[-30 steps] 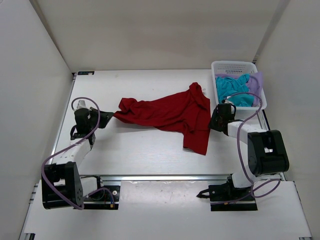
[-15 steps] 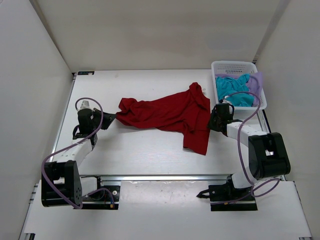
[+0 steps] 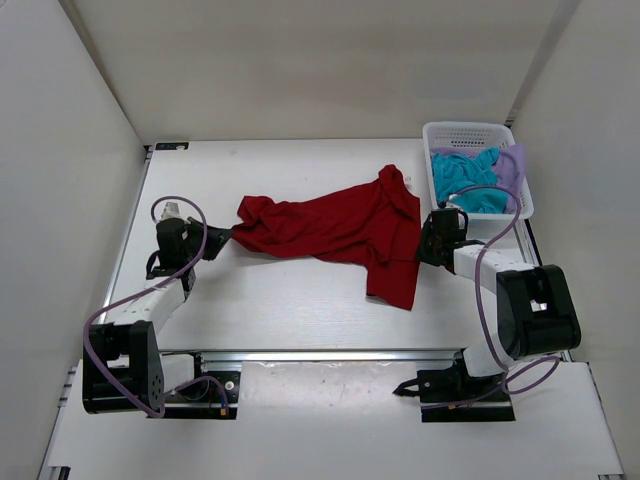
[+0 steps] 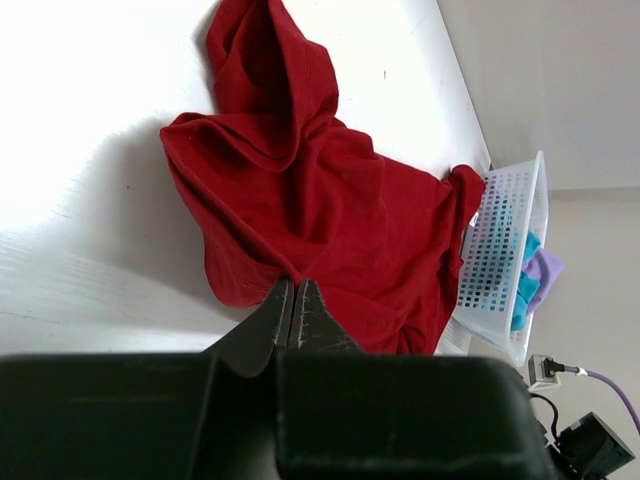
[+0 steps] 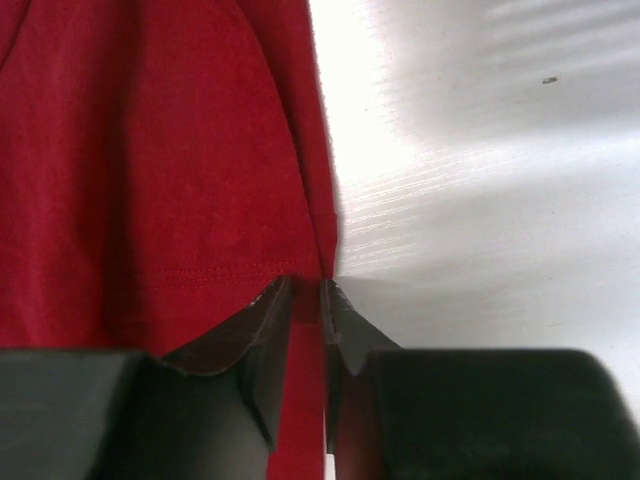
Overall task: Fold and stack the t-shirts
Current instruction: Flatten out the tshirt
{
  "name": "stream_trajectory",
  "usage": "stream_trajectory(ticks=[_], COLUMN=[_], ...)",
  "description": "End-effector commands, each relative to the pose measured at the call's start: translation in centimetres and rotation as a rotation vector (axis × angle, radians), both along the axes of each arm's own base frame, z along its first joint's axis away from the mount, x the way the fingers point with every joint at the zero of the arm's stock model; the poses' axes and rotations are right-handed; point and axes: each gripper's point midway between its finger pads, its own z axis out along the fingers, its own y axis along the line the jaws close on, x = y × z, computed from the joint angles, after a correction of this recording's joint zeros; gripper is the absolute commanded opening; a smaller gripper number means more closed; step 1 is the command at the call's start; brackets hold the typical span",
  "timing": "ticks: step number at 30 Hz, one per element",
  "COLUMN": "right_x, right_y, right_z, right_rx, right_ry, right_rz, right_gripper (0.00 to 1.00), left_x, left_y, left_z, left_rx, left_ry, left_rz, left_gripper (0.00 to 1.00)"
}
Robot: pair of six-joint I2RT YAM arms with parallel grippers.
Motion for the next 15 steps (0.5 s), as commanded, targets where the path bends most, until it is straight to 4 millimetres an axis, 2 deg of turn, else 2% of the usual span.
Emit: stream_trajectory(ticks=[1, 9, 15], right_x=[0.7, 1.3, 1.4], right_y=[-0.1, 0.4, 0.2], right_z=[0.6, 2.8, 2.9], right_rx=[0.007, -0.007, -0.01], right_ry=[-0.035, -0.091, -0.084], right_rz=[-0.013, 0.002, -0.001], right_gripper=[0.16, 0.08, 0.0], left_x=[-0.2, 0.1, 0.2], left_y=[0.0, -0.1, -0.2], left_z=[0.1, 0.0, 0.2], left_rx=[0.018, 0.016, 0.019], left_ry=[-0.021, -0.013, -0.019], left_rz=[-0.002, -0.001, -0.007], left_gripper=[0.0, 0.0, 0.0])
